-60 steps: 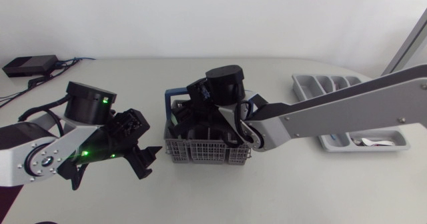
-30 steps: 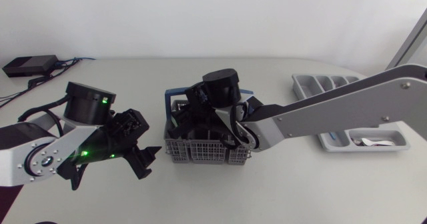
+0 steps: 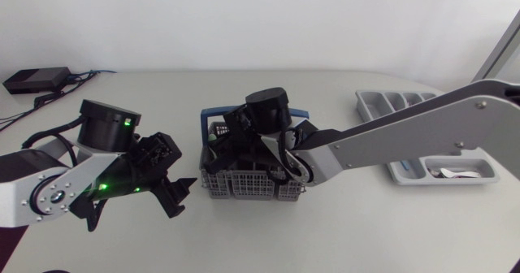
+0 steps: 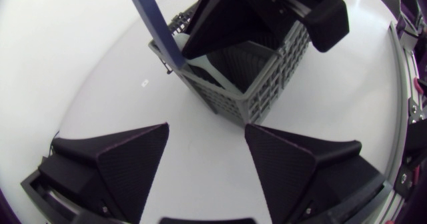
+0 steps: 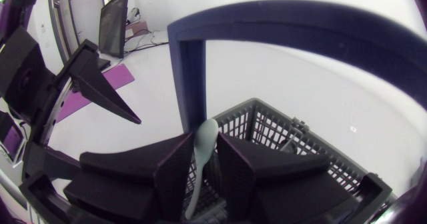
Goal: Unload the cutlery basket into the drawer organizer.
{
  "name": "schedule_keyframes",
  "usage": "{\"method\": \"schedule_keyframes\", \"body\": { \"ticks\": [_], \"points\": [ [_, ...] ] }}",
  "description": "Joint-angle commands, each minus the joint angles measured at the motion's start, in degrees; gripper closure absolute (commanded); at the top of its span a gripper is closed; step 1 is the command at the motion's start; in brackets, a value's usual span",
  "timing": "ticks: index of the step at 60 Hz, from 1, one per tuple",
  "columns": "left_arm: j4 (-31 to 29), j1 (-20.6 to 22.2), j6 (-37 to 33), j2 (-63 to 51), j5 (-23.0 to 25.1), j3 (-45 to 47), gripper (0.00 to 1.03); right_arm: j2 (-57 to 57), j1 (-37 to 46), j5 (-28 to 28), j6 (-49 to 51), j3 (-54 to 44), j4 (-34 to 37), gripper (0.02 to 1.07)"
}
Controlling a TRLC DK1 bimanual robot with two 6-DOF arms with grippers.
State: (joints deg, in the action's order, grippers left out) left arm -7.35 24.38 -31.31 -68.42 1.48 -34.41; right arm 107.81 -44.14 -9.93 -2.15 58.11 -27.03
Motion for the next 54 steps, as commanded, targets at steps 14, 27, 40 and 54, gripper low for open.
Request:
{"method": "schedule_keyframes", "body": {
  "ticks": [14, 27, 40, 54],
  "points": [
    [1.11, -0.04, -0.33, -1.19, 0.63, 1.45, 0.24, 1.53, -0.68, -0.88, -1.45, 0.43, 0.4, 0.96],
    [1.11, -0.04, -0.33, -1.45, 0.63, 1.54, 0.24, 0.38, -0.68, -1.32, -1.63, -0.71, 0.04, 1.01],
    [1.2, 0.05, -0.33, -1.54, 0.63, 1.45, 0.24, -2.78, -0.95, -0.26, -1.19, -3.44, -0.75, 1.01],
    [1.2, 0.05, -0.24, -1.45, 0.63, 1.63, 0.24, -7.53, -2.79, 1.23, -0.13, -8.01, -2.94, 1.01]
  ]
}}
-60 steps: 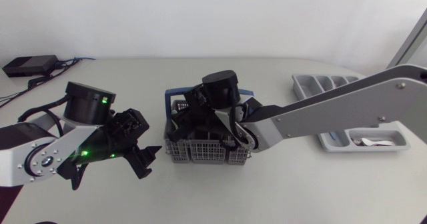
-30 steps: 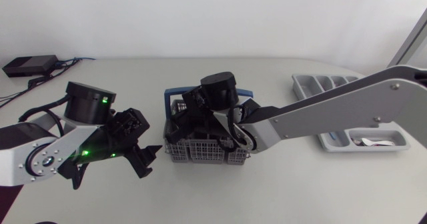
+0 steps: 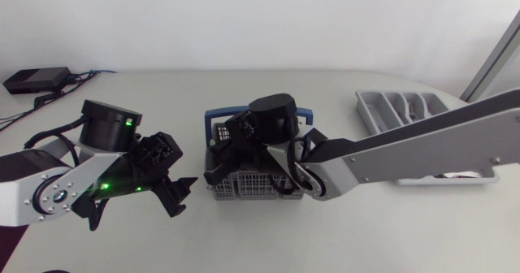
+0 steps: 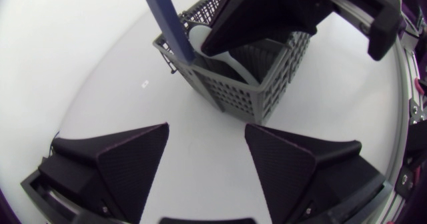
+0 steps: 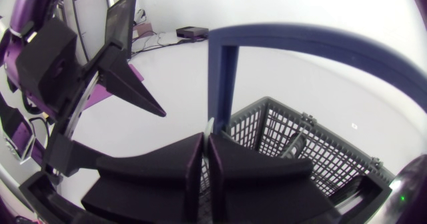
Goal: Unload the cutlery basket into the drawer organizer.
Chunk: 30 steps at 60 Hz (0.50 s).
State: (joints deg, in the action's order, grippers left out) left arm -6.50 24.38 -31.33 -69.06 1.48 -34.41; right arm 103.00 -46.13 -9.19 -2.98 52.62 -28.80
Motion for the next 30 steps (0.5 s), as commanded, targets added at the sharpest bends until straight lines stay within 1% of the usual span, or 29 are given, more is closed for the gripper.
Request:
{"method": "schedule_keyframes", "body": {
  "ticks": [1, 13, 24, 30],
  "points": [
    [0.35, 0.05, -0.22, -0.82, 0.63, 1.63, 0.24, -2.98, -0.98, 0.58, 0.7, -2.7, -1.26, 1.01],
    [0.35, 0.23, -0.04, -0.82, 0.63, 1.54, 0.24, -6.06, -1.42, 1.54, -0.27, -6.04, -3.46, 1.01],
    [0.44, 0.05, -0.04, -0.82, 0.63, 1.72, 0.24, -12.03, -1.33, 1.9, -2.99, -9.91, -5.74, 1.01],
    [0.97, 0.23, -0.04, -1.43, 0.63, 1.63, 0.24, -15.46, -1.6, 1.9, -5.28, -10.17, -5.83, 1.01]
  ]
}}
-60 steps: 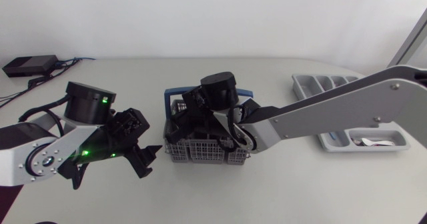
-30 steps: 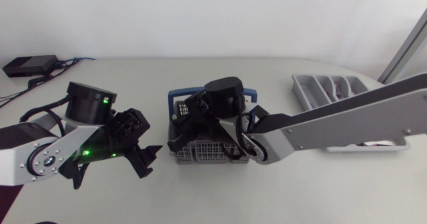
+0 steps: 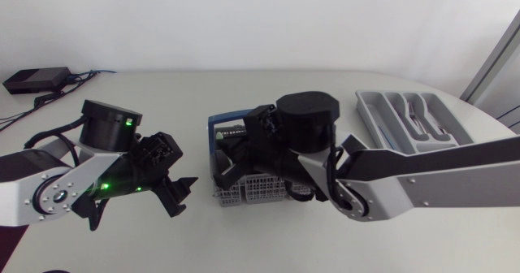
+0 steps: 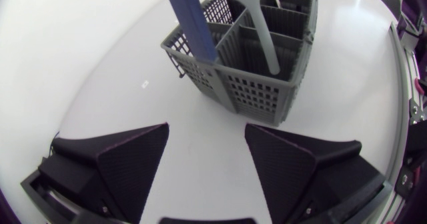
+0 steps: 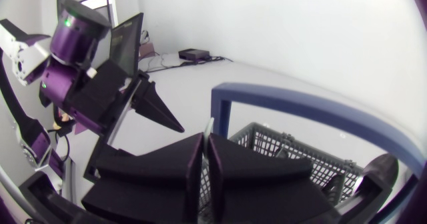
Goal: Unload the cutlery basket into the drawer organizer.
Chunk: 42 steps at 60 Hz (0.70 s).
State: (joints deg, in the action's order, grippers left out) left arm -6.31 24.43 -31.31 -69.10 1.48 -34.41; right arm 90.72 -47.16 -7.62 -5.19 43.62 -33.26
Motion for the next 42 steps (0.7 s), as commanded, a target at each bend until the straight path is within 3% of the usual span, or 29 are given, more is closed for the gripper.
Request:
{"method": "schedule_keyframes", "body": {
  "ticks": [1, 12, 24, 42],
  "points": [
    [0.86, 0.18, 0.02, -1.39, 0.63, 1.63, 0.24, -3.71, -0.74, 0.32, -3.42, -1.16, -1.37, 1.01],
    [0.94, 0.27, 0.02, -1.74, 0.55, 1.37, 0.24, -8.98, -1.18, 0.94, -7.2, -1.08, -1.99, 1.01],
    [0.94, 0.1, 0.02, -1.83, 0.55, 1.37, 0.24, -15.48, 4.79, -0.29, -9.93, -2.13, -1.2, 1.01],
    [-1.16, 0.27, 0.02, -0.25, 0.28, 0.05, 0.24, -26.56, 18.94, -9.08, -8.08, -3.36, 11.81, 1.01]
  ]
}}
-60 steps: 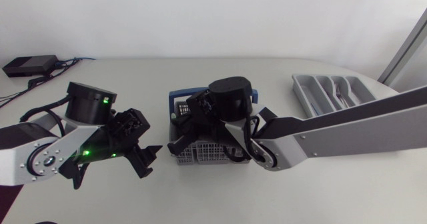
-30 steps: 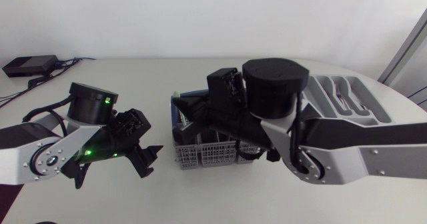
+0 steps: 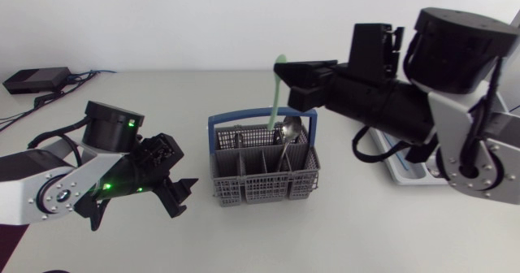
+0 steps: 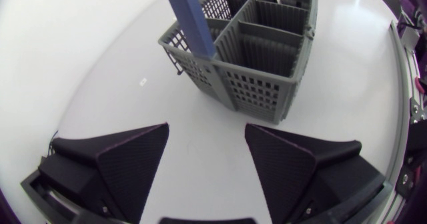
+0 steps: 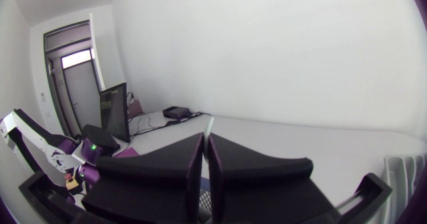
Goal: Unload the cutlery basket into the drawer organizer.
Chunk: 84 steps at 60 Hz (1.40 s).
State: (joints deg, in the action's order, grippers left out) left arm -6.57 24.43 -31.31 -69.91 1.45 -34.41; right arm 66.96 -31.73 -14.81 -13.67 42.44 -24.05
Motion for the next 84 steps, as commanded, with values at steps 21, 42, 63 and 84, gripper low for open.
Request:
{"method": "schedule_keyframes", "body": {
  "ticks": [21, 42, 63, 84],
  "points": [
    [-3.98, 1.77, 0.72, 2.85, 0.13, -1.45, 0.24, -14.93, 23.55, -12.26, 5.76, -5.78, 13.59, 1.01],
    [-5.3, 3.52, 1.43, 3.73, -1.1, -2.24, 0.24, -11.94, 45.0, -21.05, 18.51, -6.58, 18.25, 1.01],
    [-7.32, 4.4, 2.13, 3.82, -1.28, -4.61, 0.24, 3.09, 63.81, -30.37, 41.09, -3.68, 20.1, 1.01],
    [-9.69, 6.78, 4.68, 0.83, -1.28, -9.88, 0.24, 16.1, 73.03, -35.2, 60.34, -1.04, 14.56, 1.01]
  ]
}}
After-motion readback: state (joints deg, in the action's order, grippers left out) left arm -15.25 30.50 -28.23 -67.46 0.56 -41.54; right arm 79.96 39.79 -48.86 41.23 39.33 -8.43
